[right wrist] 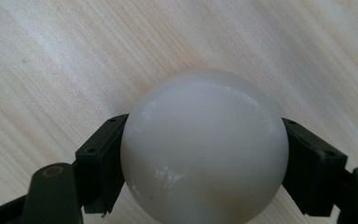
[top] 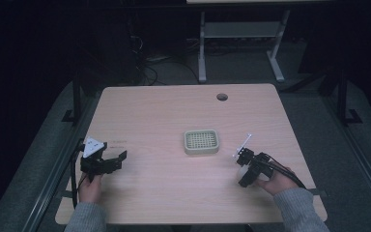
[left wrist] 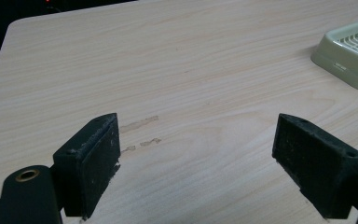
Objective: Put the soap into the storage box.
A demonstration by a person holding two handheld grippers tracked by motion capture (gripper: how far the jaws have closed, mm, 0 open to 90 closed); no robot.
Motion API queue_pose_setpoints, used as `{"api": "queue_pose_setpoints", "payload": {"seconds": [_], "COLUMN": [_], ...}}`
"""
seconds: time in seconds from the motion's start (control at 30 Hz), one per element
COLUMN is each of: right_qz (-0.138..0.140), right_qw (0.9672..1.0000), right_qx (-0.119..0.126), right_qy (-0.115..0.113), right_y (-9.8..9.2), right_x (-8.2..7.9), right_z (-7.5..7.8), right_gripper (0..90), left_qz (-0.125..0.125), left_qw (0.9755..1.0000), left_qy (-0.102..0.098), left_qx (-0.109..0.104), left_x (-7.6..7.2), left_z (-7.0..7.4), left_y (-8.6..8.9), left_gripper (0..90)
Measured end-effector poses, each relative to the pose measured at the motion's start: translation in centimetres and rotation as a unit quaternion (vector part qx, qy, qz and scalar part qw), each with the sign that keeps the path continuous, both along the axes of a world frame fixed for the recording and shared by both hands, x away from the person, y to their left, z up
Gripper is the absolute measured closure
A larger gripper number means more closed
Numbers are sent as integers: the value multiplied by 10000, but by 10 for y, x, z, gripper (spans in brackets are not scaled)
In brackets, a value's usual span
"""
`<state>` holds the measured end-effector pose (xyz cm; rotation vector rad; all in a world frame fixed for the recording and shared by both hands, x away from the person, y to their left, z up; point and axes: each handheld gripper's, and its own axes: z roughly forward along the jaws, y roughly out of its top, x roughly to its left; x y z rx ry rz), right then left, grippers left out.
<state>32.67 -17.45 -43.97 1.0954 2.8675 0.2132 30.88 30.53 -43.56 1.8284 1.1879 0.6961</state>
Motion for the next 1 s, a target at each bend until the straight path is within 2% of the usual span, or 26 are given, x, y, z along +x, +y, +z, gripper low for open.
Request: {"api": "queue_pose_setpoints", "payload": {"seconds": [0.13,1.0], "right_qz": [33,38], "right_qw": [10000,9998], "right_qx": [-41,159], "right_qy": [14,-114], "right_y": [1,-3], "right_x": [-1,2], "right_z": [1,21], "right_gripper": [234,235], "left_qz": [-2,14], "left_qw": [10000,10000], "left_qy": [3,17], "left_qx": [1,-28], "left_x": [0,1], "left_z": [0,-2], "left_y": [0,0], "left_gripper": [148,148]}}
